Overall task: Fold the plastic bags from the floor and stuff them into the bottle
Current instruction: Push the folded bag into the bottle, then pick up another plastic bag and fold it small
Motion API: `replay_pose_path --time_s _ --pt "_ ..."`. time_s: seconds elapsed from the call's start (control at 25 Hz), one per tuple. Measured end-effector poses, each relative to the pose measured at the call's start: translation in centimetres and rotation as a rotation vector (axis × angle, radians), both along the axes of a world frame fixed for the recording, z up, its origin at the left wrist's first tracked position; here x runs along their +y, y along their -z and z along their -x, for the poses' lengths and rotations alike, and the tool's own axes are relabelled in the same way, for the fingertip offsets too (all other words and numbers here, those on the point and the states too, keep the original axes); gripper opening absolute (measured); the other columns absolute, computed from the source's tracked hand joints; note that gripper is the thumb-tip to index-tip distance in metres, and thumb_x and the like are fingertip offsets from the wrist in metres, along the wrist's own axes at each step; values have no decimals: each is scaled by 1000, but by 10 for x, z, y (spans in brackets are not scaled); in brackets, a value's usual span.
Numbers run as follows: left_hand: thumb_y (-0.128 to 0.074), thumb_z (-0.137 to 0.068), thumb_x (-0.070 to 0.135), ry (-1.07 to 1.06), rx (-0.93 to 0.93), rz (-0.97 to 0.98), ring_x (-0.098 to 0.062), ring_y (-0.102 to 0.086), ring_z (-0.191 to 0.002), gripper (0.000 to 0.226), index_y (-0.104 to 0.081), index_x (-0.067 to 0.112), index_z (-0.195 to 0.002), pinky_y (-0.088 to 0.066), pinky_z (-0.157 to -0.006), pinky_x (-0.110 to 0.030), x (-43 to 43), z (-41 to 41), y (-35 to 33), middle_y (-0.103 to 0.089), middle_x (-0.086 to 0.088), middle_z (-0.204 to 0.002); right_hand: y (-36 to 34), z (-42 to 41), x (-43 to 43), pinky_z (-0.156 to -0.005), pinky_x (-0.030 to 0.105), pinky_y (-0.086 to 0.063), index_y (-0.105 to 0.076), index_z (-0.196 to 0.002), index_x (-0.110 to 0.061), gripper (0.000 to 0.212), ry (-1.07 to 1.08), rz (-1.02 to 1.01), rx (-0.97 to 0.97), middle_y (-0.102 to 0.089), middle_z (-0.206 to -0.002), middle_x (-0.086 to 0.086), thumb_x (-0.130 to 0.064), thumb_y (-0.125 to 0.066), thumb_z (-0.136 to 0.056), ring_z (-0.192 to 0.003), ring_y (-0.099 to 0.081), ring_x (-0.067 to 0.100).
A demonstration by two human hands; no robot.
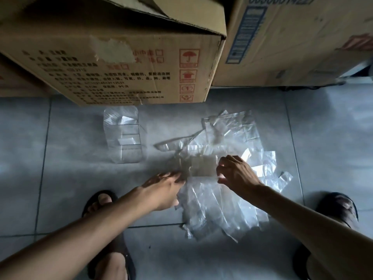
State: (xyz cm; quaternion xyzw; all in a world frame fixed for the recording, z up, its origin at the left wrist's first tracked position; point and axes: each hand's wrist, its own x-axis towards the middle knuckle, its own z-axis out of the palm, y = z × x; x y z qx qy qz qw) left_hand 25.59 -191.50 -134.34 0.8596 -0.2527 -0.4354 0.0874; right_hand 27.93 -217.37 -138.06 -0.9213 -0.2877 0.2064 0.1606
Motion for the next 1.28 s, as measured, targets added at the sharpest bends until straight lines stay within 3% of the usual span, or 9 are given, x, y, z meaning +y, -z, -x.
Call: replay_pose_path --time_s 0.16,0.28,0.36,0.52,0.68,0.8,0.92,1.08,1.28 --pt "-60 -95 35 -136 -9 69 -23 -40 -140 61 -38 21 -149 -33 -114 -34 0 -13 -24 -38 -3 -155 -23 -2 -16 -62 26 -48 -73 -69 -19 6 62 -97 -20 -63 -67 -3 -18 -73 -76 -63 -62 22" --pt "-62 -93 40 -205 -36 75 -19 -53 -123 47 -51 22 -135 -42 -101 -33 -3 -16 -54 -55 1 -135 -48 -7 -17 -69 25 -42 -74 -112 -13 24 200 -33 80 -76 -96 8 -6 -58 -95 -89 -70 30" --pt "-64 -92 38 -257 -41 92 -17 -57 -116 43 -55 22 -131 -43 -94 -29 -5 -16 -73 -60 1 -130 -62 -10 -12 -68 30 -46 -59 -129 -11 31 190 40 136 -74 -103 15 -9 -46 -101 -87 -68 33" --pt "-68 -91 38 -351 -16 72 -18 -59 -114 52 -51 22 -137 -43 -91 -26 0 -18 -98 -59 -2 -136 -91 -7 -3 -55 36 -29 -39 -92 -11 18 194 46 70 -40 -55 2 -23 -42 -105 -48 -34 19" --pt "-74 -87 35 -449 24 67 -19 -59 -114 63 -45 20 -140 -46 -99 -31 2 -24 -120 -56 -1 -139 -111 -9 -7 -54 33 -37 -55 -83 -8 20 273 -105 19 -62 -74 6 -22 -59 -97 -63 -53 29" --pt "-77 -85 35 -539 47 122 -19 -60 -113 66 -45 19 -140 -49 -99 -34 -2 -28 -148 -57 0 -133 -144 -10 -9 -62 27 -43 -64 -83 -19 10 336 -230 127 -71 -86 1 -21 -64 -93 -71 -61 17" --pt "-77 -85 36 -550 38 144 -14 -66 -101 50 -57 21 -128 -52 -94 -35 -4 -33 -188 -68 4 -114 -208 -11 -9 -64 27 -40 -59 -68 -16 23 446 -482 310 -59 -69 -8 -16 -69 -89 -65 -49 5" --pt "-65 -93 38 -600 85 278 -13 -72 -88 22 -66 20 -106 -54 -75 -25 -8 -31 -270 -75 -2 -103 -315 -9 -15 -81 39 -46 -65 -94 6 32 555 -833 447 -66 -90 16 -25 -66 -86 -82 -60 25" --pt "-72 -65 70 -1091 422 762 -25 -70 -105 97 -53 0 -129 -55 -90 -37 -33 1 -358 -73 -16 -114 -433 19 -15 -93 43 -42 -66 -111 3 32 665 -1218 598 -63 -105 20 -20 -54 -91 -95 -59 31"
